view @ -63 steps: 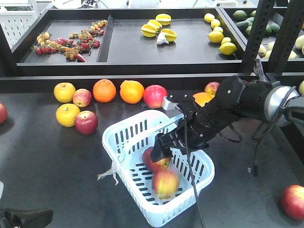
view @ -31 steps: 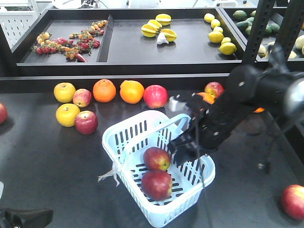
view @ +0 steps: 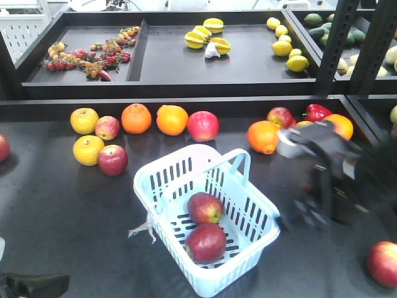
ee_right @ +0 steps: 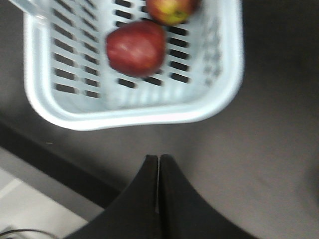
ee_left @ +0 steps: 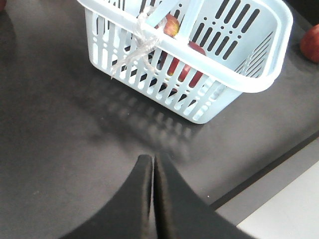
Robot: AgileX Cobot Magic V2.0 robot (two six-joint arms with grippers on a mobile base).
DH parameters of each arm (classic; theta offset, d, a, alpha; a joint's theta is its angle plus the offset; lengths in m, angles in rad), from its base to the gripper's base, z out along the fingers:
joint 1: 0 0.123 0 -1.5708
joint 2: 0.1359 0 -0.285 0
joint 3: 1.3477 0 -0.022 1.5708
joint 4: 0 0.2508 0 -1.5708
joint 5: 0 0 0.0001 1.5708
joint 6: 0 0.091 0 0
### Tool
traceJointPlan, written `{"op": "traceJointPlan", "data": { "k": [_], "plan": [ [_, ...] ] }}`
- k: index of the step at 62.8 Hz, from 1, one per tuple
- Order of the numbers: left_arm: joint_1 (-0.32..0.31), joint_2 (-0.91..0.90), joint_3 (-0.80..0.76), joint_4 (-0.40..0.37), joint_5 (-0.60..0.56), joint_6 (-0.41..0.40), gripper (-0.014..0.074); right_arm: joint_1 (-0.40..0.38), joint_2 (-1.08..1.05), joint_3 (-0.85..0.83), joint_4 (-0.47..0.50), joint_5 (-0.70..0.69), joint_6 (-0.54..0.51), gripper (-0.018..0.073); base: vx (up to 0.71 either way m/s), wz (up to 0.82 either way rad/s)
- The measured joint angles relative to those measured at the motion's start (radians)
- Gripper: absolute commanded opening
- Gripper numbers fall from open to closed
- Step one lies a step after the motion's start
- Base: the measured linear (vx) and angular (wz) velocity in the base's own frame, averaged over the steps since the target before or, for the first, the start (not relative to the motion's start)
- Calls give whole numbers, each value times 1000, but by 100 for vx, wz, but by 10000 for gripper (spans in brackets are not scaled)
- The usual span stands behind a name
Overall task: Pick three apples into basket with both arms
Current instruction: 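Release the apple and withdraw the right gripper from the basket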
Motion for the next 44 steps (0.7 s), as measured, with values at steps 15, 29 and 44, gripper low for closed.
{"op": "traceJointPlan", "data": {
  "k": [15,29,44],
  "plan": [
    [0,0,0,0,1,0,-6,-4,-152,78,-424,32,367,-5,0,0],
    [0,0,0,0,1,0,-6,-214,-154,80,-473,34,395,38,0,0],
    [0,0,0,-1,1,0,-6,-639,-50,80,-83,8,3,265,0,0]
  ]
}}
